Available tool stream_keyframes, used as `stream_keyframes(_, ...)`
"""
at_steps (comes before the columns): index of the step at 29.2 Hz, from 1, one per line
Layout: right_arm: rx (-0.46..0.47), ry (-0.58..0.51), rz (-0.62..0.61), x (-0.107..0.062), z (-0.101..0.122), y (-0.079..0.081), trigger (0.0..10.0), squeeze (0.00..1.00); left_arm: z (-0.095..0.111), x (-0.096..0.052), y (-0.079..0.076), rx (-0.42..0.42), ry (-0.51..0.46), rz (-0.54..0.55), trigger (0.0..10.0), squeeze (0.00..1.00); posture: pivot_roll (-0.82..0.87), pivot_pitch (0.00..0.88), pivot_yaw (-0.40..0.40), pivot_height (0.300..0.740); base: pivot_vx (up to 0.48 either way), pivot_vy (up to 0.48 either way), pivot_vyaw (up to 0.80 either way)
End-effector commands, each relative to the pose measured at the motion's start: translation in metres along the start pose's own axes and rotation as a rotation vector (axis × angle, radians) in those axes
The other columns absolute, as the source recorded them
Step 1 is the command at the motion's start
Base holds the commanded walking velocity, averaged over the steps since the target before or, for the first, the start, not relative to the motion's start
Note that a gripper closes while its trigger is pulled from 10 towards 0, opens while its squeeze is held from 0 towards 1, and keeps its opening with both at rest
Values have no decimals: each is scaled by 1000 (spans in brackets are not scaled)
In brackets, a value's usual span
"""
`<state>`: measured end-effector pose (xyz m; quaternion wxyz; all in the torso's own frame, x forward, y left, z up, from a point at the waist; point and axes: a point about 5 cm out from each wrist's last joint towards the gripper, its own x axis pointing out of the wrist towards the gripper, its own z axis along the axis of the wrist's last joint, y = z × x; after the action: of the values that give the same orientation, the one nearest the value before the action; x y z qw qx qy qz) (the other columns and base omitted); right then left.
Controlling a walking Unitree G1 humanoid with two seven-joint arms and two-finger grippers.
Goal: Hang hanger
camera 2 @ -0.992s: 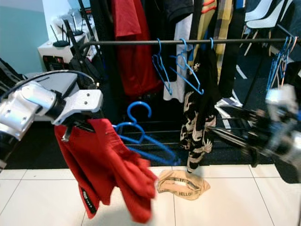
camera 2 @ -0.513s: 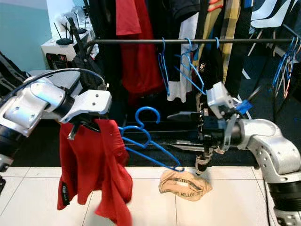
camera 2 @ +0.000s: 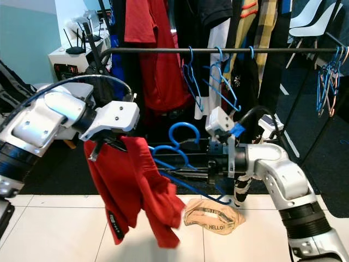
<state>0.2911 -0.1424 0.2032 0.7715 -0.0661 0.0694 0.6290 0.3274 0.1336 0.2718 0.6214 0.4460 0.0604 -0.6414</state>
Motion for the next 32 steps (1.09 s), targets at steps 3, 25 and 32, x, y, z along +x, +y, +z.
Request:
stream_keyframes(3, -27, 21, 20, 5, -1, 6, 0, 0, 12, -2, 3, 52, -26, -4, 10000, 0, -52, 0, 71, 740, 0, 0, 0)
stream_keyframes(25, -61, 62, -58, 5, -5, -3, 0, 0, 30, 1, -5, 124, -104, -45, 10000, 0, -49, 0, 72, 740, 0, 0, 0)
stream_keyframes(32, -93, -72, -112, 3, 14, -6, 0, 0, 31, -5, 2, 77, -164, 5, 10000, 1000, -56, 0, 81, 740, 0, 0, 0)
